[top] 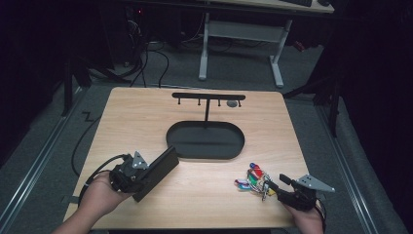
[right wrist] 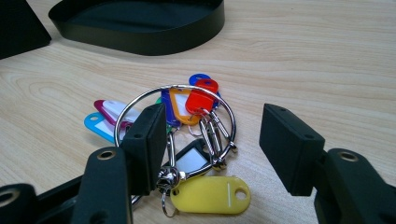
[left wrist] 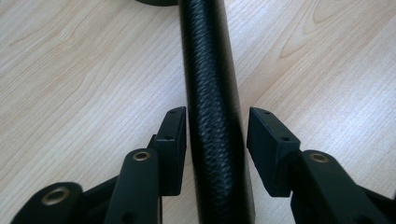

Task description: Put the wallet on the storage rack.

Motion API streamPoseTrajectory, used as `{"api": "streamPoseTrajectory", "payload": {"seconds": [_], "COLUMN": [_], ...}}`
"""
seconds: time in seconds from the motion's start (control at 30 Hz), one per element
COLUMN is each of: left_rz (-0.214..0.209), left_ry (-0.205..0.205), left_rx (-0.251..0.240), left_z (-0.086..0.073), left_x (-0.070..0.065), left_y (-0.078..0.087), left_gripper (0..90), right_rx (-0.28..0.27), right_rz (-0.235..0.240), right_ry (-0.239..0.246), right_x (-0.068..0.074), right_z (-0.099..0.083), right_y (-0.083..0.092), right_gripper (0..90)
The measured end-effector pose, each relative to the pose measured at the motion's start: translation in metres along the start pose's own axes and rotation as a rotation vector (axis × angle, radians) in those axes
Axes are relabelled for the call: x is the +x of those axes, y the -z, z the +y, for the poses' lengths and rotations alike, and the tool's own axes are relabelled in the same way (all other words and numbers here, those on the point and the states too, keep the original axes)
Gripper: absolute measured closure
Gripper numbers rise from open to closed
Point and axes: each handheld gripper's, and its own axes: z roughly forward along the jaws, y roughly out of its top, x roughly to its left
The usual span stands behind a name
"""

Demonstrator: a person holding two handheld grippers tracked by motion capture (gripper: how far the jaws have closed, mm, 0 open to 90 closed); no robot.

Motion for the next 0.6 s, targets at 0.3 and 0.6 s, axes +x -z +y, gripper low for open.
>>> {"api": "streamPoseTrajectory", "payload": {"seconds": [0.3,0.6], "left_rz": [-0.013,-0.034], "left_ry": [0.002,-0.005], "left_rx": [0.024,0.010], "left_z": [0.0064,0.0060], "left_x": [0.0018,0.0010], "left_y": [0.0010,0.0015], "left_gripper": [65.9,72.2], "right_rx": [0.005,0.007], "right_rz": [0.003,0.005], "right_ry": [0.001,0.006], "right_x": [0.0004,0.0012], "right_z": [-0.0003,-0.0001], "right_y": [-0.0005,-0.0010], "right_gripper": [41.9,41.8]}}
